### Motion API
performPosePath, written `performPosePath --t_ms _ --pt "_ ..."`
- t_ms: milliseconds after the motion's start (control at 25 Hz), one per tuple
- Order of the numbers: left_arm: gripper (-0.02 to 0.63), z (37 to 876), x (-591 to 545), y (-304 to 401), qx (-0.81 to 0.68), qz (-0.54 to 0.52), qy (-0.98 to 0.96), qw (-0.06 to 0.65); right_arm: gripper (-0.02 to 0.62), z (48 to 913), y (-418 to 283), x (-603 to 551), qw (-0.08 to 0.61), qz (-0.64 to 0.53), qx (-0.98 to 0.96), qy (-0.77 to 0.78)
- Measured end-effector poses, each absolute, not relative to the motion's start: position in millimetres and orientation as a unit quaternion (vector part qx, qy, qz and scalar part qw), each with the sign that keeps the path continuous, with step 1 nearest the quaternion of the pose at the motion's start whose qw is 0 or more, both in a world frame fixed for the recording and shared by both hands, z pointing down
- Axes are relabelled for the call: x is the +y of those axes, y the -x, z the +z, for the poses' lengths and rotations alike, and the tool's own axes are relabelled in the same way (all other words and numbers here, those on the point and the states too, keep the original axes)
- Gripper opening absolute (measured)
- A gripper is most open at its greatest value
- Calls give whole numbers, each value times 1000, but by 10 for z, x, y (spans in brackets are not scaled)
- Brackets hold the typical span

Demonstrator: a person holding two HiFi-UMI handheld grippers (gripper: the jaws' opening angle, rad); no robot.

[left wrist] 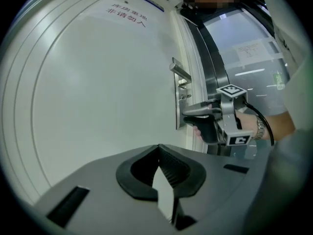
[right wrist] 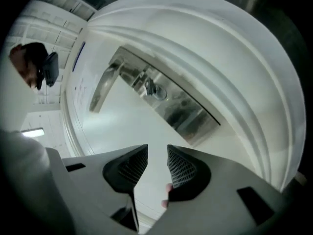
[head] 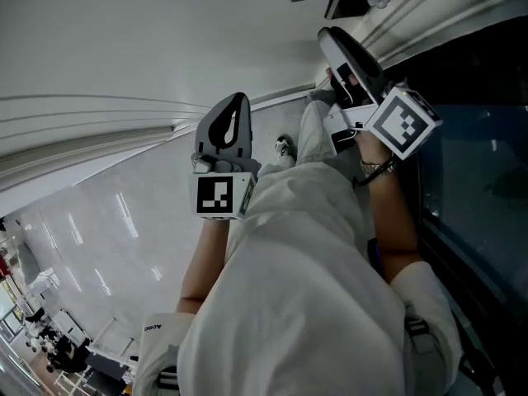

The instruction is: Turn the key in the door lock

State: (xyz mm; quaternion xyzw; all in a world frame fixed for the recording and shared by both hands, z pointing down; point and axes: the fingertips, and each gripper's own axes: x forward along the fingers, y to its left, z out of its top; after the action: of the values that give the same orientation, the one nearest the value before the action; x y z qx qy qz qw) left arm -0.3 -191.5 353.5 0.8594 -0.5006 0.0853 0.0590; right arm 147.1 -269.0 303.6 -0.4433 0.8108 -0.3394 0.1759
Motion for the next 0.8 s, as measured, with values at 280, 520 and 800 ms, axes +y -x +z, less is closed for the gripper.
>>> performPosePath --t_ms 280,520,800 --pt "8 3886 -1930 325 -529 93 -840 76 123 3844 -879 -2367 -8 -210 857 470" --pt "8 4055 -1864 550 -552 93 -824 91 105 4137 -446 -2123 -108 -100 890 432" --pt "8 4198 -1783 653 -563 103 -814 101 14 4171 -66 -1929 -171 89 902 386"
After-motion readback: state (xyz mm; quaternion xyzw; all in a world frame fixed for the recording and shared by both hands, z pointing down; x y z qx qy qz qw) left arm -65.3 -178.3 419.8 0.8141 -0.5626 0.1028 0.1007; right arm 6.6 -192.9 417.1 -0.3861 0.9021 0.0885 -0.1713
